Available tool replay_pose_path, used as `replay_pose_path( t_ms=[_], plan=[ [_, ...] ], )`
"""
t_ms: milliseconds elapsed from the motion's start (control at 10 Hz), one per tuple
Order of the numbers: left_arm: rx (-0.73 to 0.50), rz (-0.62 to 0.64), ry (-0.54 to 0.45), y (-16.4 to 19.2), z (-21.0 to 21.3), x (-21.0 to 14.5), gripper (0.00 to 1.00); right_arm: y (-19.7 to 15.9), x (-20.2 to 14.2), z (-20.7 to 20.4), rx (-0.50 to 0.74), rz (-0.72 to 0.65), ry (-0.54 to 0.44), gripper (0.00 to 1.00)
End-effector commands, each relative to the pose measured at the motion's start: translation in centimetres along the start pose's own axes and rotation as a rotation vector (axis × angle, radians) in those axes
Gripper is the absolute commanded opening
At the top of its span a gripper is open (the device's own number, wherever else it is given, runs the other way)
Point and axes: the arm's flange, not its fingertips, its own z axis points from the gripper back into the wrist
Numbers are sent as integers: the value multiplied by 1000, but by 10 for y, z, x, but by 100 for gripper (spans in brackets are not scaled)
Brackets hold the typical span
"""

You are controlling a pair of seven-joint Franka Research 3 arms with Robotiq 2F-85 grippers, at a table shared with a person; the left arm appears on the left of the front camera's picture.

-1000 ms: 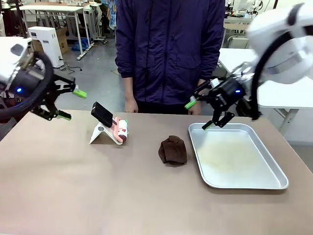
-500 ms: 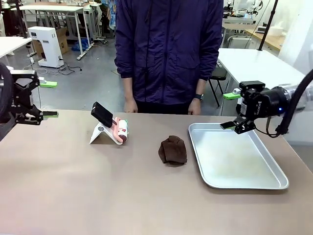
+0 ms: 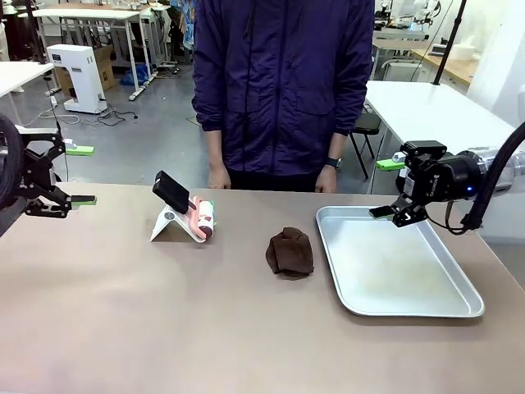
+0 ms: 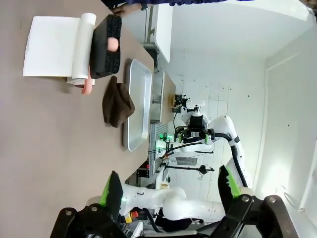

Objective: Clean the surface of the table.
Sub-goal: Return the Lint Roller and towel to their original positions.

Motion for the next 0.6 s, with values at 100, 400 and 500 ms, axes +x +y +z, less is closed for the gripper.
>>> replay_pose_path(
  t_ms=[100,400,500],
  plan=[
    [-12,-18,-11,-5,1,-5,100,7,-1,0,-10,-18,10,100],
    [-12,-18,-11,-5,1,-5,100,7,-1,0,-10,-18,10,100],
    [-12,-18,-11,-5,1,-5,100,7,-1,0,-10,-18,10,100]
  ],
)
